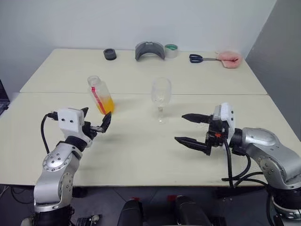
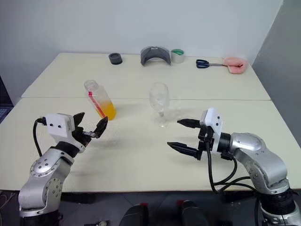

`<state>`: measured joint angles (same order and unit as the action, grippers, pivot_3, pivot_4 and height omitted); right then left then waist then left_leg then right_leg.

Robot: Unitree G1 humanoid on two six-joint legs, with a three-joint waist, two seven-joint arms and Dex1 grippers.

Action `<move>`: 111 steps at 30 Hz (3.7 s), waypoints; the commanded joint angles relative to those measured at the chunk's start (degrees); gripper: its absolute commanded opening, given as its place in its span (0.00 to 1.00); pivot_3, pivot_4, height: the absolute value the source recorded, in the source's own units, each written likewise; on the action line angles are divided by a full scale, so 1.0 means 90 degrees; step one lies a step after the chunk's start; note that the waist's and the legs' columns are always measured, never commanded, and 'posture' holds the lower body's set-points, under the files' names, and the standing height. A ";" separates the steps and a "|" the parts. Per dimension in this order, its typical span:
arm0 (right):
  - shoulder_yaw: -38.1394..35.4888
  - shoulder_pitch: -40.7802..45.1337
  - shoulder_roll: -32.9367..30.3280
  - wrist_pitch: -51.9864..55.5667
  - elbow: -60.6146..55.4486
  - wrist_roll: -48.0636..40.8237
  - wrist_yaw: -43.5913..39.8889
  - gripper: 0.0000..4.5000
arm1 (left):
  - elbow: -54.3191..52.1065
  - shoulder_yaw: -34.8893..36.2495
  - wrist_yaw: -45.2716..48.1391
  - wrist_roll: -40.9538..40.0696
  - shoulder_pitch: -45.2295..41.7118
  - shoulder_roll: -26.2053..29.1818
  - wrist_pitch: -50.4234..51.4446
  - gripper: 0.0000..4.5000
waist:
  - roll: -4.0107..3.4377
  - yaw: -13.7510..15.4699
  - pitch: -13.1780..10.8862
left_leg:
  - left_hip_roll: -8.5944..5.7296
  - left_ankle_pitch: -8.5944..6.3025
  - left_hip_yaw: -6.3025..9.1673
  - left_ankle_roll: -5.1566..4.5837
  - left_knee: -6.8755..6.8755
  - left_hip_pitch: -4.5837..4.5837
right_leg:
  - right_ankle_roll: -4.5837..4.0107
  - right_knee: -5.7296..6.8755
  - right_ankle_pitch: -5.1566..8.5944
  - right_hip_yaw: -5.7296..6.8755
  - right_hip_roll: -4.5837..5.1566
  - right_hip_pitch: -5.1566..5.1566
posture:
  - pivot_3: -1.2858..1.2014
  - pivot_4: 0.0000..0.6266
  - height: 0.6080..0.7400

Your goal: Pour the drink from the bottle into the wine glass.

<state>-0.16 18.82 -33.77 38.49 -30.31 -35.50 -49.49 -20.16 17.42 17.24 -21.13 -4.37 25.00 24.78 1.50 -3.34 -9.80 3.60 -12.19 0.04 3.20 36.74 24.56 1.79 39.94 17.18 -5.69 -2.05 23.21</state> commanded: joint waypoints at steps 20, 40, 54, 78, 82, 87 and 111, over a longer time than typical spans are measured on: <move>-0.0279 0.0644 0.0054 0.0531 -0.0778 -0.1378 0.0876 0.99 | 0.1790 0.0081 0.0527 0.0389 -0.1524 0.0694 -0.0679 1.00 | 0.0017 0.0029 -0.0008 | 0.0000 0.0000 0.0002 0.0000 0.0001 0.0006 | -0.0016 -0.0002 -0.0011 0.0006 0.0005 0.0000 | 0.52 0.24 1.00; -0.0352 0.0838 -0.0096 0.0704 -0.0936 -0.1734 0.1542 0.99 | 0.6431 -0.0672 0.1531 0.1115 -0.4135 0.0519 -0.3036 1.00 | 0.0024 0.0095 -0.0008 | -0.0004 0.0000 0.0004 0.0000 0.0004 0.0017 | -0.0020 -0.0004 -0.0017 0.0014 0.0005 0.0003 | 0.52 0.24 1.00; -0.0426 0.0759 -0.0148 0.0635 -0.0935 -0.1798 0.1682 1.00 | 0.8073 -0.0693 0.1739 0.1301 -0.4774 0.0511 -0.4135 0.52 | 0.0025 0.0094 -0.0008 | -0.0004 0.0000 0.0004 0.0000 0.0006 0.0022 | -0.0020 -0.0003 -0.0019 0.0016 0.0005 0.0005 | 0.52 0.24 1.00; -0.1313 -0.0544 0.0206 -0.1317 -0.0353 -0.0440 0.1719 1.00 | 0.8546 -0.2226 0.2165 0.2978 -0.7004 0.0613 -0.5368 0.37 | 0.0063 0.0199 -0.0027 | -0.0014 -0.0001 -0.0014 0.0000 0.0006 0.0037 | -0.0015 -0.0025 -0.0025 0.0015 0.0015 0.0006 | 0.52 0.24 1.00; -0.1577 -0.1233 0.0165 -0.1614 -0.0501 -0.0422 0.1499 1.00 | 0.8927 -0.2607 0.2317 0.3384 -0.7451 0.0632 -0.5886 0.37 | 0.0062 0.0163 -0.0029 | -0.0010 0.0000 -0.0012 0.0000 0.0005 0.0036 | -0.0014 -0.0022 -0.0025 0.0016 0.0009 0.0007 | 0.52 0.24 1.00; -0.1378 -0.1629 0.0266 -0.2005 -0.0591 -0.0173 0.1402 1.00 | 0.9441 -0.3012 0.2198 0.3903 -0.8022 0.0590 -0.6419 0.37 | 0.0061 0.0159 -0.0029 | -0.0011 0.0000 -0.0011 0.0000 0.0008 0.0035 | -0.0011 -0.0015 -0.0023 0.0015 0.0008 0.0008 | 0.52 0.24 1.00; -0.0839 -0.1710 0.0540 -0.2244 -0.0633 0.0248 0.1644 1.00 | 1.0185 -0.4233 0.1055 0.5651 -0.8924 0.0442 -0.7789 0.37 | 0.0062 0.0172 -0.0029 | -0.0012 0.0000 -0.0013 0.0001 0.0013 0.0033 | -0.0012 -0.0008 -0.0024 0.0013 0.0009 0.0008 | 0.52 0.24 1.00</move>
<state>-7.62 3.16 -28.95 19.35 -33.72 -32.85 -34.89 72.59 -20.61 28.55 29.32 -81.44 28.10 -43.65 2.05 -1.80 -10.06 3.49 -12.19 -0.08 3.20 36.86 24.86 1.68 39.87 16.96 -5.57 -1.97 23.28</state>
